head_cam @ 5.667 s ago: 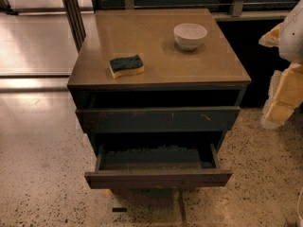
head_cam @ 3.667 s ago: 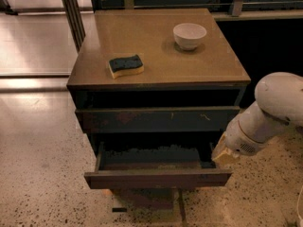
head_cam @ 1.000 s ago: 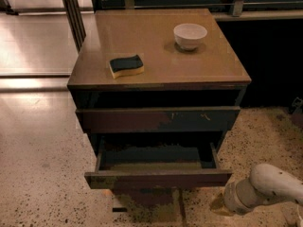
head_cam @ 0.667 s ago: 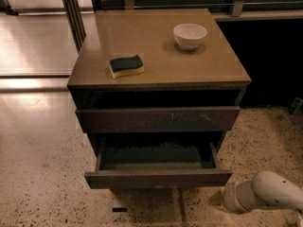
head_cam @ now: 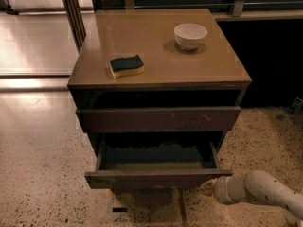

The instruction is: Close middle drawer

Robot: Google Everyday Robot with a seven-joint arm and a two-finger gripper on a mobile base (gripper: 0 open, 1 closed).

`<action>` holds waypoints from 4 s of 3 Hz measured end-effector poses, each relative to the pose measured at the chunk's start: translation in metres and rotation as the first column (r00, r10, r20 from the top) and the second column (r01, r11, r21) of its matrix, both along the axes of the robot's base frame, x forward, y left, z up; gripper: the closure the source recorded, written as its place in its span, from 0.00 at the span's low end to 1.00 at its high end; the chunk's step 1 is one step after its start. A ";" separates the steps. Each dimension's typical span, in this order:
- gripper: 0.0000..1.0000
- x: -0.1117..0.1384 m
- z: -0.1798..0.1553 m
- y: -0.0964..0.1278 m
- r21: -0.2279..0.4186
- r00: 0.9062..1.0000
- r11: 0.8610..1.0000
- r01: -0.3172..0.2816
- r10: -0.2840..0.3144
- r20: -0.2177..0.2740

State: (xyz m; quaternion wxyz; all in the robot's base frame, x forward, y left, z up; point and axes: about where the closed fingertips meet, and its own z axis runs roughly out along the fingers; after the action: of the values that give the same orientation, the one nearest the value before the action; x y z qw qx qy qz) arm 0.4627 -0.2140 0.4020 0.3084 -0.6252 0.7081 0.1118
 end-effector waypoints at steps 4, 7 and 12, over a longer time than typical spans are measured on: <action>1.00 0.058 0.005 0.001 0.094 0.979 0.994 0.051 -0.069 0.194; 1.00 0.109 0.003 -0.007 0.094 0.966 0.989 0.117 -0.135 0.219; 1.00 0.149 0.015 -0.004 0.080 0.975 0.989 0.121 -0.134 0.176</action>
Offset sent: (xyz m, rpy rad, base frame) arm 0.0506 0.0020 -0.0076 0.0921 -0.1655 -0.0385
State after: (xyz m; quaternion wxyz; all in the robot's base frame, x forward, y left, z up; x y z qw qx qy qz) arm 0.6121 -0.2182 0.4174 0.3992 -0.5750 0.7117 0.0589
